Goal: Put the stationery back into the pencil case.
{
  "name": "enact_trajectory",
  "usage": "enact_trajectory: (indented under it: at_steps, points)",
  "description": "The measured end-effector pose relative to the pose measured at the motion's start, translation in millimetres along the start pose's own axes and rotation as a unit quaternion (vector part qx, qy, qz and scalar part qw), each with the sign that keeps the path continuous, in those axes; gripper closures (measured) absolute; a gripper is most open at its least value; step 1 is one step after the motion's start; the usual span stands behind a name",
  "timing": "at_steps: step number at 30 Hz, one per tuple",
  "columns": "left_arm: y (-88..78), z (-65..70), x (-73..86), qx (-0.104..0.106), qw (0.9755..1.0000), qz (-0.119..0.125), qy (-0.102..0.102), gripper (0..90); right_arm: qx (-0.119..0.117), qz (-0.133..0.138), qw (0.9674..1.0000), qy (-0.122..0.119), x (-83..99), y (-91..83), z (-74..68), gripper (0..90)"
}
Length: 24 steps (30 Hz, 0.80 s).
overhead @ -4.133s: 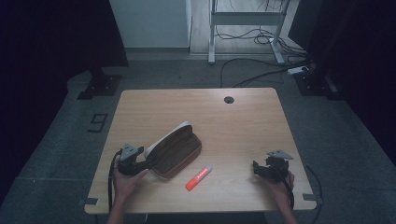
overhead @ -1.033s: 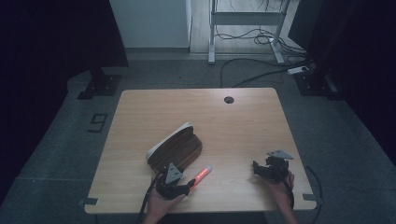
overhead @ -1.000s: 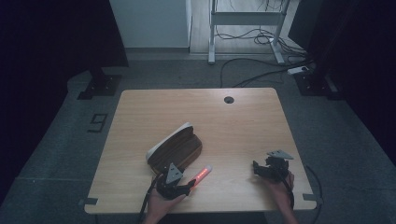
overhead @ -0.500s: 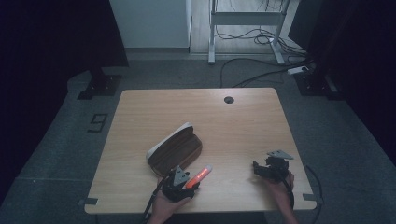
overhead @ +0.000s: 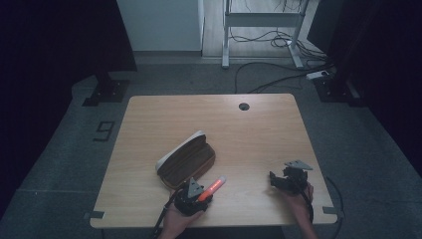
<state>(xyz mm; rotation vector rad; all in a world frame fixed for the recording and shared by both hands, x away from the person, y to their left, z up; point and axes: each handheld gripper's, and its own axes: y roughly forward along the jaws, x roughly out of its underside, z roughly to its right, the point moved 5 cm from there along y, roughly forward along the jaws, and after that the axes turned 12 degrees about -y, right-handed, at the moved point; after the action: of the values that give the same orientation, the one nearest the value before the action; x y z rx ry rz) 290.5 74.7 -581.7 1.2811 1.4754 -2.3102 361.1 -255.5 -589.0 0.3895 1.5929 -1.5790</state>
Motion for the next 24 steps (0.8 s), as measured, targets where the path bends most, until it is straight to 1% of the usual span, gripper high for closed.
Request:
enact_trajectory:
  at_steps: [3, 6, 7, 9, 11, 16, 20, 22, 24]
  points:
    - [-0.1, -0.1, 0.0, -0.001, 1.0000, 0.001, -0.001, 55.2, 0.000, 0.000, 1.0000, 0.000, 0.0, 0.0, 0.0, 14.2]
    - [-0.3, 0.4, 0.1, 0.000, 1.0000, 0.002, 0.002, 62.5, 0.000, 0.000, 1.0000, 0.000, 0.0, 0.0, 0.0, 14.2]
    - [-0.3, 0.7, 0.1, 0.002, 1.0000, 0.001, 0.004, 62.5, 0.000, 0.000, 1.0000, 0.000, 0.0, 0.0, 0.0, 14.2]
    - [-0.5, 0.4, 0.0, 0.004, 1.0000, 0.001, 0.003, 66.7, 0.000, 0.000, 1.0000, 0.000, 0.0, 0.0, 0.0, 14.2]
    - [-0.5, 0.3, -0.1, 0.006, 1.0000, 0.001, 0.003, 67.0, 0.000, 0.000, 1.0000, 0.000, 0.0, 0.0, 0.0, 14.2]
    - [-0.3, 1.2, -0.2, 0.001, 1.0000, 0.003, 0.007, 67.5, 0.000, 0.000, 1.0000, 0.000, 0.0, 0.0, 0.0, 14.1]
    - [-1.3, 2.0, -1.1, 0.005, 0.9999, 0.013, 0.008, 67.5, 0.000, 0.000, 1.0000, 0.000, 0.0, 0.0, 0.0, 14.1]
    - [-3.7, 2.3, -2.5, 0.010, 0.9997, 0.021, 0.009, 67.6, 0.000, 0.000, 1.0000, 0.000, 0.0, 0.0, 0.1, 14.1]
    - [-7.0, 1.7, -4.4, 0.011, 0.9995, 0.030, 0.009, 67.6, 0.000, 0.000, 1.0000, 0.000, 0.0, 0.0, 0.1, 14.1]
